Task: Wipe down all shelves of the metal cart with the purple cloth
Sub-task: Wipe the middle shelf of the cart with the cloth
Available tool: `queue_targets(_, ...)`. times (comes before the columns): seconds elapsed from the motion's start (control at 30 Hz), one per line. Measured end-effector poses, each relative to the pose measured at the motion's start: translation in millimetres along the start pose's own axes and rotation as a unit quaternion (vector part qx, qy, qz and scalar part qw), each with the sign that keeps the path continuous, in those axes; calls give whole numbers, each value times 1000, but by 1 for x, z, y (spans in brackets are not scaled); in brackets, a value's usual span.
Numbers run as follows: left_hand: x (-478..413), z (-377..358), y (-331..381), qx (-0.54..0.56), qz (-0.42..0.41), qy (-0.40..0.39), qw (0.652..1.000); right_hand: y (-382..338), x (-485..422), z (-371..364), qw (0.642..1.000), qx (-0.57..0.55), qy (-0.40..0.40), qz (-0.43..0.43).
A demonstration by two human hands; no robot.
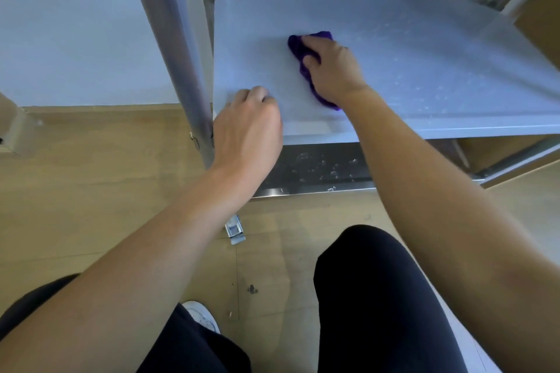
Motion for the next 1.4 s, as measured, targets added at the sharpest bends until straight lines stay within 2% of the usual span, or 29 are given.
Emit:
queue_targets(0.2,-8,-1,3,-22,2,7,1000,-14,57,-2,996,-55,22,73)
queue_targets(0.33,-12,-3,12,-4,4,5,1000,-6,63,3,995,-50,29,78)
queue_targets(0.47,-16,-4,31,47,-40,18,998,2,63,6,995,-54,27,82)
queue_targets(0.7,-18,-11,67,97,-82,19,992,55,62,31,998,-36,40,41)
queue_targets(0.87,-28,-26,128,114,-130,5,985,96,61,49,999,-19,44,9)
queue_targets(1.27,-42,-52,225,148,-161,-35,975,197,63,104,996,7,71,-61)
queue_targets(1.4,-42,-56,232,162,-150,-8,975,238,67,126,993,37,74,-88)
Point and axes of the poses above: each hand's wrist, its own x-axis away from the middle knuckle, its own z-axis out of the back of the hand, y = z × x, the point moved 10 cm from there along -x, towards the middle knuckle, and after that the axes turned 5 degrees about -z, right-handed, at the moved point
